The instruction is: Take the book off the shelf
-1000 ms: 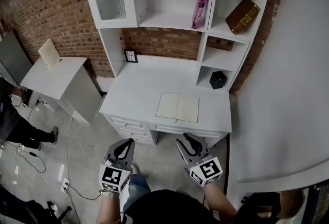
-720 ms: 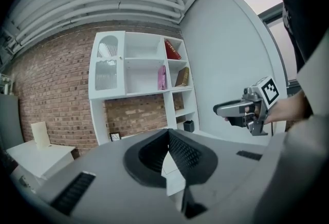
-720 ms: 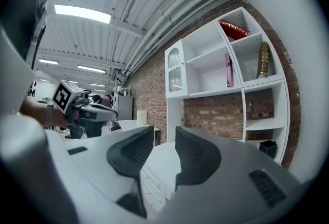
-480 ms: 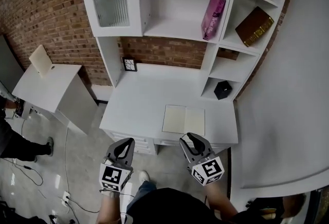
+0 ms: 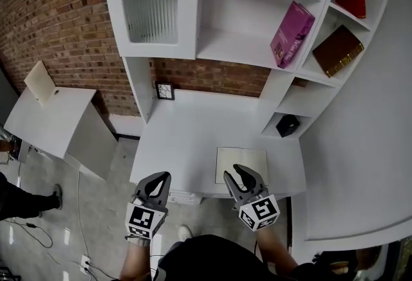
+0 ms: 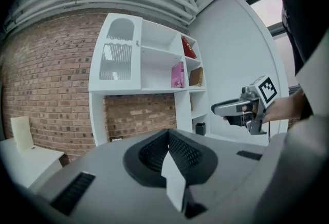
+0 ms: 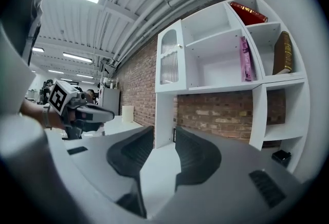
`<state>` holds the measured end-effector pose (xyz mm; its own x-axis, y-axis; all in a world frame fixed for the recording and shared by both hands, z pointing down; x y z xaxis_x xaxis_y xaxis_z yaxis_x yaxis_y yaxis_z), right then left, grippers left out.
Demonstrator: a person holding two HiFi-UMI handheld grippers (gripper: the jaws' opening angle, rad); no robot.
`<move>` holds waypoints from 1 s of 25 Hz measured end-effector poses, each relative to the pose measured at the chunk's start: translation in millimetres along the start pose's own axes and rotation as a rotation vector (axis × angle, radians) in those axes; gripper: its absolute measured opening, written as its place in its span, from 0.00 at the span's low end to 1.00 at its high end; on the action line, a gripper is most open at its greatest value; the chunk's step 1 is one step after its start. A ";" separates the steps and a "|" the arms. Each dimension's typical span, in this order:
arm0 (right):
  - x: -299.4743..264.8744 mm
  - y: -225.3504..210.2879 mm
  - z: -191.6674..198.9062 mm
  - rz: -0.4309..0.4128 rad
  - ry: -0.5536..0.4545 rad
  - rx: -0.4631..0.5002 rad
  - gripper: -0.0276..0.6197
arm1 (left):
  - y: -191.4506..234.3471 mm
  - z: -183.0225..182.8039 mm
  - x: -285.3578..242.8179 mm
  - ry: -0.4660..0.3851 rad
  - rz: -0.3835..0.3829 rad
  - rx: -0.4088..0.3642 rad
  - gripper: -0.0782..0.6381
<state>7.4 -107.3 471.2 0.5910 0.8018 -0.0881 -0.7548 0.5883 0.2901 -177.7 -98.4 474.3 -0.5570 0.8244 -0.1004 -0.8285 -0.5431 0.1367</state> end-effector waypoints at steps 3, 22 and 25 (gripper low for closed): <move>-27.9 -0.6 -3.5 0.022 0.010 0.000 0.23 | 27.0 -1.8 -11.7 0.004 0.023 0.005 0.12; -69.5 -41.0 -10.3 0.268 0.104 0.002 0.27 | 75.2 -1.4 -83.0 0.023 0.250 0.053 0.12; -58.6 -53.5 -9.5 0.310 0.115 0.006 0.28 | 60.7 -0.6 -97.8 0.032 0.302 0.049 0.12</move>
<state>10.4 -184.7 451.8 0.2969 0.9495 -0.1014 -0.8921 0.3137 0.3252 -173.5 -212.1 491.9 -0.7799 0.6208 -0.0790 -0.6217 -0.7540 0.2123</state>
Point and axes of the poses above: the fingertips, and each gripper's own axes: x backward along the fingers, y to its left, z out of its underside, the point moved 1 cm from there along x, backward along the fingers, and after that the axes turned 15 degrees about x, right-handed, at the moved point
